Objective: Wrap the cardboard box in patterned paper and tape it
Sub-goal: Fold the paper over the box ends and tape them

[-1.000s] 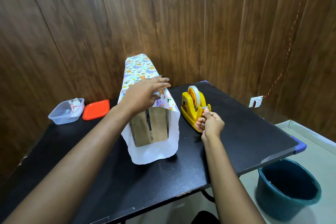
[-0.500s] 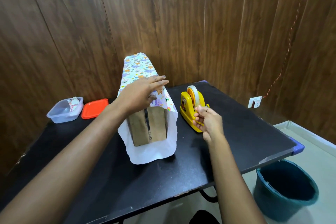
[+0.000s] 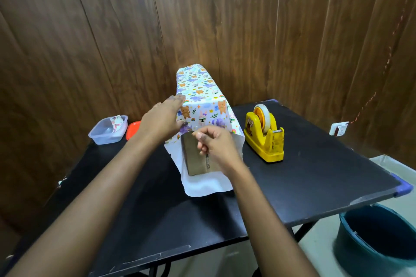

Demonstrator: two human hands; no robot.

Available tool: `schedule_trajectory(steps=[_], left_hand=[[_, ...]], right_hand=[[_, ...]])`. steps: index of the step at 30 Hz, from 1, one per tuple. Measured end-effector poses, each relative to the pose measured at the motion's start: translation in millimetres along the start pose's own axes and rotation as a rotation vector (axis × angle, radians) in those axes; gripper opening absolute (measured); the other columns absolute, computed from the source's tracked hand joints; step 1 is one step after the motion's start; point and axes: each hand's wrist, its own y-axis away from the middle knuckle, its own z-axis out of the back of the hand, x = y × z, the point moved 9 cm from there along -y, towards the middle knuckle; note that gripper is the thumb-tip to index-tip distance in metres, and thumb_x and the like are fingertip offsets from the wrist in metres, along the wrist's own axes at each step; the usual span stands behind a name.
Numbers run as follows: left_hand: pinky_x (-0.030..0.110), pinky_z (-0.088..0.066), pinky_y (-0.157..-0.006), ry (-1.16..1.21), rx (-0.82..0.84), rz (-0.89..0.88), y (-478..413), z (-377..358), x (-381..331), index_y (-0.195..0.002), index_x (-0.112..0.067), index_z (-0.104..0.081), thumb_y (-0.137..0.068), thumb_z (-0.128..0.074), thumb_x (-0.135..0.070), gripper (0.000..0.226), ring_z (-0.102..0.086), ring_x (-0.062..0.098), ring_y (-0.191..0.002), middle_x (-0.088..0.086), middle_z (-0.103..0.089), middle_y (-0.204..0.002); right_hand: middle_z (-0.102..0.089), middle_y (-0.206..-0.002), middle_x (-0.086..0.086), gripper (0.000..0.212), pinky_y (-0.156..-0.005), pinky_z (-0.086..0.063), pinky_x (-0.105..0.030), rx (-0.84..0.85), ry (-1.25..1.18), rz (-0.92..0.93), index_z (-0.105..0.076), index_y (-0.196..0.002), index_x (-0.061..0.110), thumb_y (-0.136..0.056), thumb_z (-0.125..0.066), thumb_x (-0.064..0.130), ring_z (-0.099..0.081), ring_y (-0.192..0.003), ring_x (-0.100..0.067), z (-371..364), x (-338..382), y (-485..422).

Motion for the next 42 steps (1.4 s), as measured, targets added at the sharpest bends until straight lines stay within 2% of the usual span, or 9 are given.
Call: schedule_trajectory(steps=[3, 8, 12, 18, 25, 28, 33, 37, 42], left_hand=[[0.039, -0.039, -0.098, 0.001, -0.025, -0.001, -1, 0, 0, -0.148, -0.023, -0.023, -0.088, -0.062, -0.027, 0.072, -0.04, 0.027, -0.132, -0.002, -0.026, -0.154], [0.04, -0.041, -0.099, 0.022, -0.046, 0.005, -1, 2, 0, -0.148, -0.023, -0.025, -0.087, -0.061, -0.024, 0.07, -0.041, 0.027, -0.131, -0.003, -0.027, -0.154], [0.042, -0.042, -0.101, 0.017, -0.052, 0.013, 0, 1, 1, -0.147, -0.024, -0.025, -0.087, -0.062, -0.025, 0.07, -0.04, 0.026, -0.132, -0.003, -0.027, -0.154], [0.041, -0.04, -0.1, 0.003, -0.045, 0.023, 1, 3, 0, -0.148, -0.025, -0.024, -0.089, -0.06, -0.024, 0.069, -0.037, 0.024, -0.134, -0.003, -0.026, -0.154], [0.039, -0.041, -0.099, 0.003, -0.052, 0.03, 4, 6, -3, -0.148, -0.024, -0.024, -0.089, -0.06, -0.024, 0.069, -0.036, 0.021, -0.135, -0.004, -0.026, -0.154], [0.038, -0.04, -0.1, 0.012, -0.048, 0.025, 4, 6, -3, -0.148, -0.024, -0.023, -0.089, -0.059, -0.022, 0.069, -0.034, 0.02, -0.137, -0.004, -0.025, -0.154], [0.036, -0.037, -0.1, 0.03, -0.044, 0.014, 3, 6, -3, -0.148, -0.023, -0.024, -0.089, -0.057, -0.018, 0.068, -0.028, 0.015, -0.14, -0.006, -0.023, -0.155], [0.036, -0.038, -0.099, 0.018, -0.042, 0.011, 3, 6, -3, -0.148, -0.023, -0.023, -0.09, -0.056, -0.018, 0.067, -0.027, 0.015, -0.14, -0.007, -0.023, -0.155], [0.037, -0.04, -0.098, -0.001, -0.044, 0.019, 3, 6, -3, -0.148, -0.024, -0.023, -0.09, -0.057, -0.021, 0.067, -0.028, 0.016, -0.139, -0.006, -0.024, -0.155]], right_hand=[[-0.051, -0.052, 0.004, 0.024, -0.053, -0.039, -0.021, -0.024, 0.062, -0.018, -0.061, -0.072, 0.016, -0.093, -0.054, 0.006, -0.044, -0.049, -0.008, -9, -20, -11], [-0.051, -0.054, 0.002, 0.029, -0.06, -0.038, -0.028, -0.11, 0.115, 0.002, -0.056, -0.064, 0.016, -0.093, -0.057, 0.015, -0.044, -0.054, -0.012, -15, -22, -19], [-0.052, -0.057, 0.001, 0.034, -0.057, -0.036, -0.022, -0.183, 0.178, 0.036, -0.051, -0.059, 0.018, -0.093, -0.057, 0.018, -0.044, -0.056, -0.011, -16, -18, -18], [-0.052, -0.056, 0.005, 0.034, -0.059, -0.038, -0.02, -0.192, 0.218, 0.076, -0.051, -0.06, 0.022, -0.093, -0.056, 0.017, -0.046, -0.057, -0.007, -17, -11, -11], [-0.052, -0.058, 0.009, 0.029, -0.064, -0.039, -0.026, -0.134, 0.162, 0.076, -0.056, -0.065, 0.024, -0.093, -0.055, 0.017, -0.046, -0.061, -0.01, -21, -14, -10], [-0.053, -0.061, 0.004, 0.029, -0.065, -0.04, -0.032, -0.171, 0.212, 0.076, -0.052, -0.064, 0.022, -0.092, -0.055, 0.016, -0.049, -0.064, -0.016, -24, -13, -20], [-0.062, -0.084, -0.007, 0.019, -0.064, -0.035, -0.029, -0.296, 0.447, 0.053, -0.052, -0.076, 0.011, -0.093, -0.051, 0.02, -0.054, -0.079, -0.023, -23, -5, -24], [-0.065, -0.103, -0.013, 0.022, -0.072, -0.038, -0.029, -0.364, 0.572, -0.009, -0.06, -0.101, 0.006, -0.096, -0.046, 0.021, -0.058, -0.098, -0.03, -22, -2, -23], [-0.065, -0.115, -0.011, 0.028, -0.079, -0.043, -0.028, -0.412, 0.511, -0.06, -0.065, -0.099, 0.002, -0.096, -0.049, 0.024, -0.06, -0.105, -0.029, -14, -9, -23]])
